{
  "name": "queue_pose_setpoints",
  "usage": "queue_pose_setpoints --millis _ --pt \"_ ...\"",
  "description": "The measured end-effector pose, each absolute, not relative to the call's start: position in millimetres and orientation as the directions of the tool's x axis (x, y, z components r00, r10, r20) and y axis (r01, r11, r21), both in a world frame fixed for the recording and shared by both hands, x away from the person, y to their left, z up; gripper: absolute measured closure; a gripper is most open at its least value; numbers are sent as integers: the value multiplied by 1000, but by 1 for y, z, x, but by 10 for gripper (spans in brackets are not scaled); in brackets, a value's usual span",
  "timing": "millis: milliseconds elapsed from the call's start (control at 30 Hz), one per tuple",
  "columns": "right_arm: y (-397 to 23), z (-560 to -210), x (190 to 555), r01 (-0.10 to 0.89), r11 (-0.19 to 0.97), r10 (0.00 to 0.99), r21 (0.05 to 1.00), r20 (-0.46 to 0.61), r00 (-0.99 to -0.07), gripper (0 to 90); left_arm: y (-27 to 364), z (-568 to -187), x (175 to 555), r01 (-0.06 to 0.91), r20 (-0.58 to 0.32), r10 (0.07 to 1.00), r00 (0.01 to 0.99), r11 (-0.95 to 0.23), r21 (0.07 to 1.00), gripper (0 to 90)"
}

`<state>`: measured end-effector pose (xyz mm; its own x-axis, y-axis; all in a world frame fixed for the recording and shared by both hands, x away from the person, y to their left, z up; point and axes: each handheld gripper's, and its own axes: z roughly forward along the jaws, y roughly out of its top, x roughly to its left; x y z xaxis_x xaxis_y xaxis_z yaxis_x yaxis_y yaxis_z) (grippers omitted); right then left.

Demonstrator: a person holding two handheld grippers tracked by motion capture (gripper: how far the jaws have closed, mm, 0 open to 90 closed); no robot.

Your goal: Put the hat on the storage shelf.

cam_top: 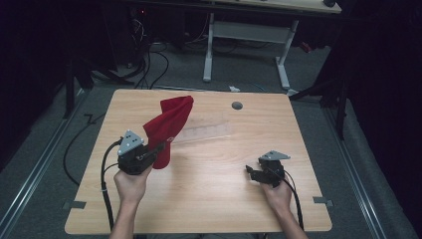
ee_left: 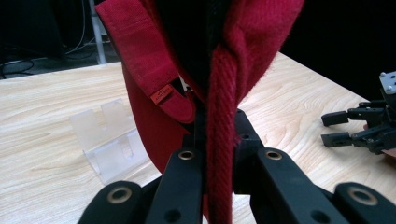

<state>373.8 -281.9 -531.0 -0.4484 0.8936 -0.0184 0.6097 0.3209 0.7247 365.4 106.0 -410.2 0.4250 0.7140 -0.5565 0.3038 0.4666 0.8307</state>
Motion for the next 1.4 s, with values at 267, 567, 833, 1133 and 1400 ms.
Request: queue_pose_setpoints --millis 267,567,833,1133,1400 --pt "-282 -531 374 611 320 894 724 -17 -448 359 111 -405 376 297 -570 711 413 486 822 848" --pt "-281 -531 374 609 324 892 724 -19 -452 351 114 -398 391 287 -586 703 403 511 810 848" --pt "-281 -531 373 610 326 890 722 -17 -456 335 115 -394 405 277 -588 710 389 518 809 848" --pt "-281 -531 373 610 327 890 722 -16 -457 330 116 -388 424 247 -591 717 369 537 806 848" --pt "-281 -531 373 611 327 890 721 -16 -456 328 113 -395 443 205 -574 742 347 537 818 847"
